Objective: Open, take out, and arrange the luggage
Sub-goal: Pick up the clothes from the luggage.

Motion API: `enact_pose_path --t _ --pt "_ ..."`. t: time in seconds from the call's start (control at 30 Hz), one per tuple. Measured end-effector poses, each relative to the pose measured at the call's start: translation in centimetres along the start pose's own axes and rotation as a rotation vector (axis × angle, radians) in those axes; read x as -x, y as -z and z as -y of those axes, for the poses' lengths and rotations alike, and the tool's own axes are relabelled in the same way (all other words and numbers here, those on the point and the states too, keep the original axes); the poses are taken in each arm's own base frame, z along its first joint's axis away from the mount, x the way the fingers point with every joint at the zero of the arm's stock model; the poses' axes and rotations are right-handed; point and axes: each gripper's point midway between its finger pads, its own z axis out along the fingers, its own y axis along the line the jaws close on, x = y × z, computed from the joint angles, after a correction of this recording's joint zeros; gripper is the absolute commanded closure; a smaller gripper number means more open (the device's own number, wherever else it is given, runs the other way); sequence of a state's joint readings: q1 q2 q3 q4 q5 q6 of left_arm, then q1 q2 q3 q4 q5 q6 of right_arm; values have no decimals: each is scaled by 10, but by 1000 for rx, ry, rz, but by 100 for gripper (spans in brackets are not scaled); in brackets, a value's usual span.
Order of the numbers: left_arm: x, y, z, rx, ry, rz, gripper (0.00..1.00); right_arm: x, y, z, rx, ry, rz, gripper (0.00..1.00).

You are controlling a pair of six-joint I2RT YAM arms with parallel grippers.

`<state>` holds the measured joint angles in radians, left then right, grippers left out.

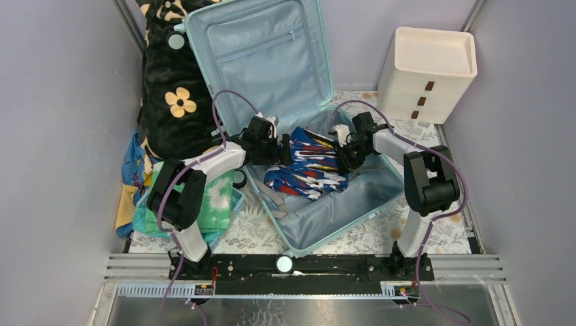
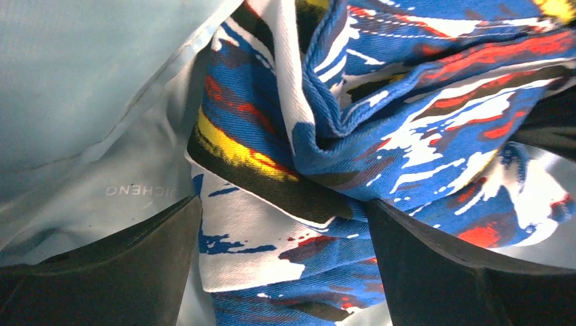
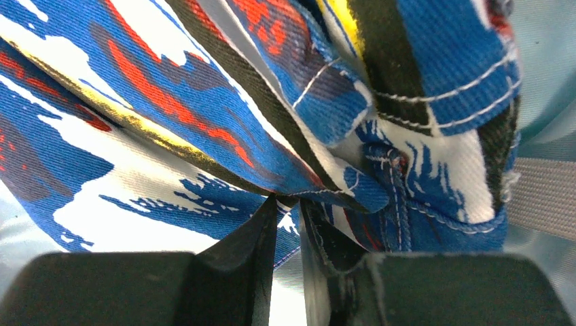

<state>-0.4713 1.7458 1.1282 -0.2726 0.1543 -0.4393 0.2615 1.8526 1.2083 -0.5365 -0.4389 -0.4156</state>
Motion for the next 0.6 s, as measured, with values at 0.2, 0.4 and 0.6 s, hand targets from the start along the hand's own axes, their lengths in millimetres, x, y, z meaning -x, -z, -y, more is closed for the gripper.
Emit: enact_pose_path --t 0.2,0.4,0.6 --pt "0 3 7 -98 45 -17 17 0 0 0 2 0 -3 75" --pt "2 4 15 -162 85 -16 33 0 -1 0 10 1 -7 75" --pt "-5 3 23 -216 140 -37 53 0 -1 0 11 2 -7 75"
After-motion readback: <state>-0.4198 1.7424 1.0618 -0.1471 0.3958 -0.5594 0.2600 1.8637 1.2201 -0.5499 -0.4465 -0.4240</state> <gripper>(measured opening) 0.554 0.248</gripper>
